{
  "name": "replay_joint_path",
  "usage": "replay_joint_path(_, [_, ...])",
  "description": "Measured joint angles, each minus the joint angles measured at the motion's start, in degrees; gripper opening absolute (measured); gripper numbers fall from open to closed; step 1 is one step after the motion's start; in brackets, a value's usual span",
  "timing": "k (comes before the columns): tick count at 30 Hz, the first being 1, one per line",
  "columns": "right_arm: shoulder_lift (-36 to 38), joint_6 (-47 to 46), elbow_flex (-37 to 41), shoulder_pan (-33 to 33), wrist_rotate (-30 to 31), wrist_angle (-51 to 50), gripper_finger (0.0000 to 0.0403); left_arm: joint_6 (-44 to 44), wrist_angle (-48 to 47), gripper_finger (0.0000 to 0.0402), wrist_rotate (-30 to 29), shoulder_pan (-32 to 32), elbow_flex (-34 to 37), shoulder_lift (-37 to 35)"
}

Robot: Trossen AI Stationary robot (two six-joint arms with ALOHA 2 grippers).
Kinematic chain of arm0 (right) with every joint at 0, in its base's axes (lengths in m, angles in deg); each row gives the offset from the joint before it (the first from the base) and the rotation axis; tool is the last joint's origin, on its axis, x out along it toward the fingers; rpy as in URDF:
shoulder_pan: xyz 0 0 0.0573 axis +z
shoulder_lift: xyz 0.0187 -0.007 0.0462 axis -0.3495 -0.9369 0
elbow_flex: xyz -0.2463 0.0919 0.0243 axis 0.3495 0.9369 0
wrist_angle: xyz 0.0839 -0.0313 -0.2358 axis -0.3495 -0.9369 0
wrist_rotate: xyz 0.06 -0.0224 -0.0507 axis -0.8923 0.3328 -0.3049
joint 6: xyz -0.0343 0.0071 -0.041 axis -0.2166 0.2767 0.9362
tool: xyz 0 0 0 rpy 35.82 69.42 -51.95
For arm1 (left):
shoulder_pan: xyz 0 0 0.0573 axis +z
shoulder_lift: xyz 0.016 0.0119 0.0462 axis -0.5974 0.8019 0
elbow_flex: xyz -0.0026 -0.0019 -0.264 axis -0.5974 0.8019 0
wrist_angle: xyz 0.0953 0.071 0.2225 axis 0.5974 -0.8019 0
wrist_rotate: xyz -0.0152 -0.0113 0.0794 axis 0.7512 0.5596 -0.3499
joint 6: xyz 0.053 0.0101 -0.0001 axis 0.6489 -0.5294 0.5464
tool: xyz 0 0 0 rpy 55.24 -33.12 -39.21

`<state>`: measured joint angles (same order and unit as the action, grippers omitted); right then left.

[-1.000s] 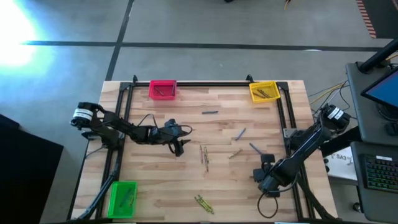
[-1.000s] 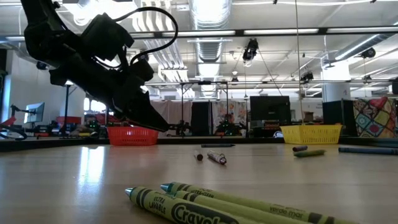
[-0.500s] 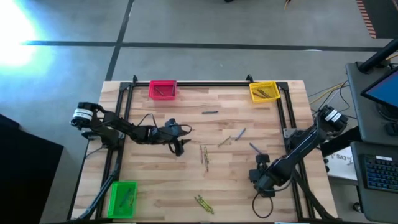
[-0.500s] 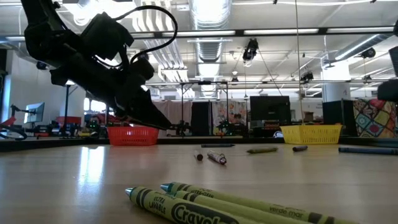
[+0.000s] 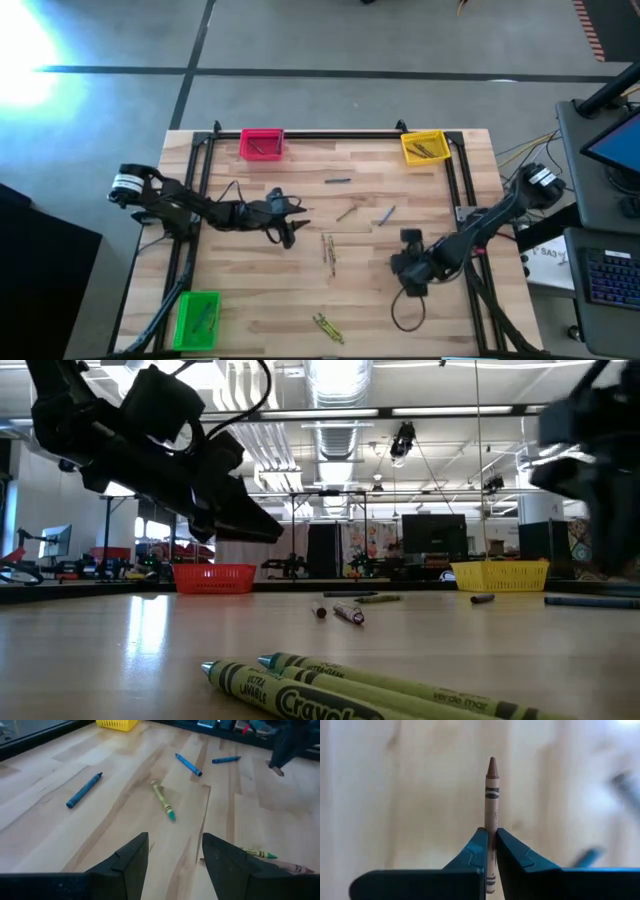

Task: Sort crayons
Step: Put the brown crayon into the red bin

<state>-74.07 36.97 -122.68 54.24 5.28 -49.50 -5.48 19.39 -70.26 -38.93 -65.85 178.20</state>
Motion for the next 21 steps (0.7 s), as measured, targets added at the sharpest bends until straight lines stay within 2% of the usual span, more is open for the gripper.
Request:
replay_joint_path(4, [3.95,9.44,0.82,-6.86,10.08,11.56,0.0014,3.5,6.42,0.017,-0.04,0.01,1.65,-1.87])
replay_joint_path(9, [4.22,24.95,6.43,-17.32,11.13,46.75,0.0014,7.4,20.1,0.017,2.69,0.01,2.12,1.42])
replay_joint_path(12, [2.32,29.01,9.55,-22.56,10.87,64.43,0.0013,7.97,27.76,0.017,5.88,0.01,2.09,4.48])
replay_joint_path(17, [-1.46,30.32,10.18,-28.91,3.04,72.89,0.0013,9.39,36.28,0.017,6.47,0.28,0.58,9.51])
replay_joint_path(21, [-4.84,32.39,8.78,-29.98,1.8,74.59,0.0013,10.1,37.61,0.017,6.46,0.67,-3.19,13.07])
